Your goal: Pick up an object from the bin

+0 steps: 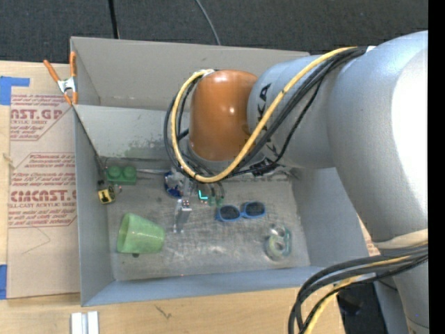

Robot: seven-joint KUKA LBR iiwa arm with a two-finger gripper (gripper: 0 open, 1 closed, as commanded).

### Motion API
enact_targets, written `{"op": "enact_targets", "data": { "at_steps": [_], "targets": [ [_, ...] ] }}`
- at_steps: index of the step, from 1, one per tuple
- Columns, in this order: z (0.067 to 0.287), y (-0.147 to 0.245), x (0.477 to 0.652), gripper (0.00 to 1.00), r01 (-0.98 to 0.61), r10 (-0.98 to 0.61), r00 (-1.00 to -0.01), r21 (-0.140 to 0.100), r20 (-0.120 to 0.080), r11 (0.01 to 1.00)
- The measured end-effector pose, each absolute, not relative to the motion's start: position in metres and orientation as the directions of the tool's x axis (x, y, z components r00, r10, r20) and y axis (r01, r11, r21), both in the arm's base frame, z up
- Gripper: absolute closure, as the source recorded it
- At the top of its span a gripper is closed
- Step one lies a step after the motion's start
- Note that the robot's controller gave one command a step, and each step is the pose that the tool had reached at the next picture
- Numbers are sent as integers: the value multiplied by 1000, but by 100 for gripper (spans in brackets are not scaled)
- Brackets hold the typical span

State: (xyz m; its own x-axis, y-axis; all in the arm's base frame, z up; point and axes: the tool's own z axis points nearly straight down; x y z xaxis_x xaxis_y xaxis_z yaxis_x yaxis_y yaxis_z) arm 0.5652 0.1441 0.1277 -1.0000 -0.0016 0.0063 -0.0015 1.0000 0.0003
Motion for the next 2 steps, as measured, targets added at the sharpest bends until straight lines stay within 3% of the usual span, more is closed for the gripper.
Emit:
{"op": "enact_targets", "data": {
  "at_steps": [1,2],
  "targets": [
    [132,143,567,100,0,0,-1000,1,-1,1000],
    [203,87,571,100,248,248,-969,1,-7,969]
  ]
}}
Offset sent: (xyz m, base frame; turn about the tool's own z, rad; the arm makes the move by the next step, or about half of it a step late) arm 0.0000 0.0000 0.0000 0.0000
